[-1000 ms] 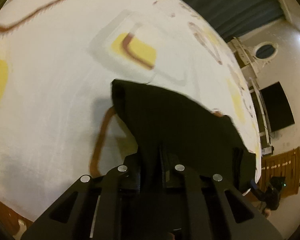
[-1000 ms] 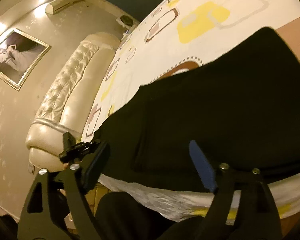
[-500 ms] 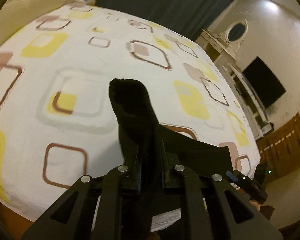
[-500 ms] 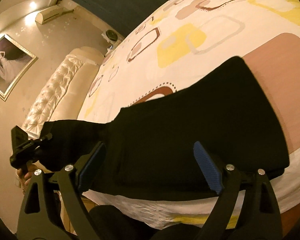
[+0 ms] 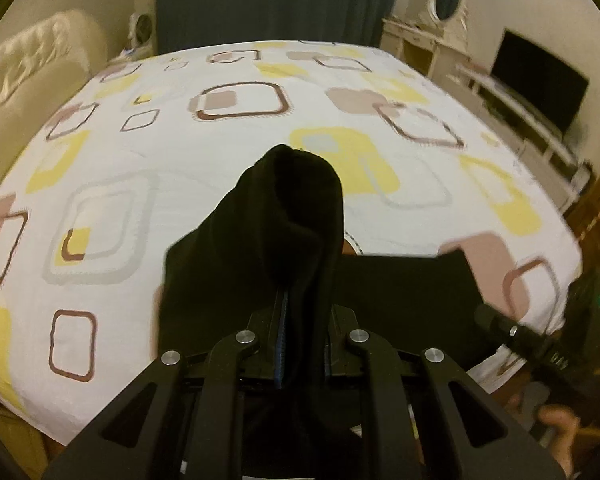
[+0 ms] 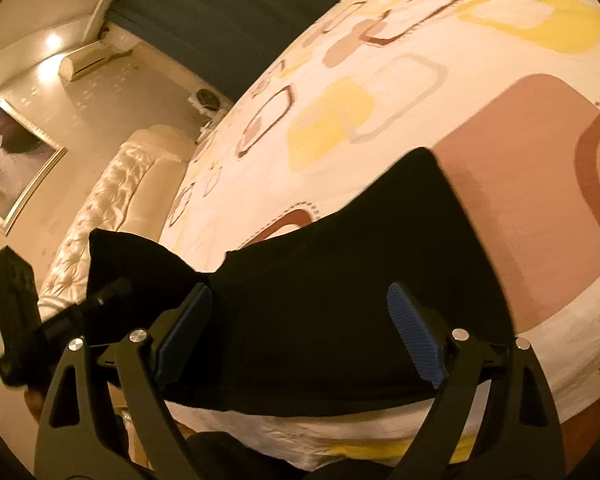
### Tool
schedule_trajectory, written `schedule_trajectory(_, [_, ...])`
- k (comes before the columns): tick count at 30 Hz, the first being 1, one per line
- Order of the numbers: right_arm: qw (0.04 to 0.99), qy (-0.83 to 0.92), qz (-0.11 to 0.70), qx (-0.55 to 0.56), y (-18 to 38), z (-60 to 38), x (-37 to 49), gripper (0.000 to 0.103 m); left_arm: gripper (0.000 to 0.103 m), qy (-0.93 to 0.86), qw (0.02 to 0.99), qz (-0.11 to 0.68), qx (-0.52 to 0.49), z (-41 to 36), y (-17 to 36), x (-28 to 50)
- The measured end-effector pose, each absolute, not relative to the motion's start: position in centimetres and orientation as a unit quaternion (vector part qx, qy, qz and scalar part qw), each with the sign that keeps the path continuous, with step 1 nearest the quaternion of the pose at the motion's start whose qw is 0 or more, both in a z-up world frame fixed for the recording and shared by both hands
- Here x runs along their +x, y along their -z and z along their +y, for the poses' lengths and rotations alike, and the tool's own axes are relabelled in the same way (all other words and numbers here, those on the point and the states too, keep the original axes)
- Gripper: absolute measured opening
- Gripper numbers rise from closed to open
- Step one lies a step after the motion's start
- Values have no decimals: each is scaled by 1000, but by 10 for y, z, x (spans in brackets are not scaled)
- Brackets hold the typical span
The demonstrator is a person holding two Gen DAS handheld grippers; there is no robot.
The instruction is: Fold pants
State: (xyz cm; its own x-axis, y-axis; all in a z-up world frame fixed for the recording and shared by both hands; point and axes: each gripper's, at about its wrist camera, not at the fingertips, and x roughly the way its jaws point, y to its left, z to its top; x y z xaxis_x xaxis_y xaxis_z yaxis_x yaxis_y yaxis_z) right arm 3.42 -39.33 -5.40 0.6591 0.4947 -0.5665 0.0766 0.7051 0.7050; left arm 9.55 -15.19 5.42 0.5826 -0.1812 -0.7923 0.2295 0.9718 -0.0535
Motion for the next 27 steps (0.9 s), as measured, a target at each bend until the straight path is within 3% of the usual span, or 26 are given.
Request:
schedule_trajectory(12, [826,-101,389,396,68,-418,34,89,13,95,884,439,127,-219,8,86])
schedule_trajectory(27, [822,-104,388,404,71,-419,36,89,13,85,882,440,143,-231,27,83])
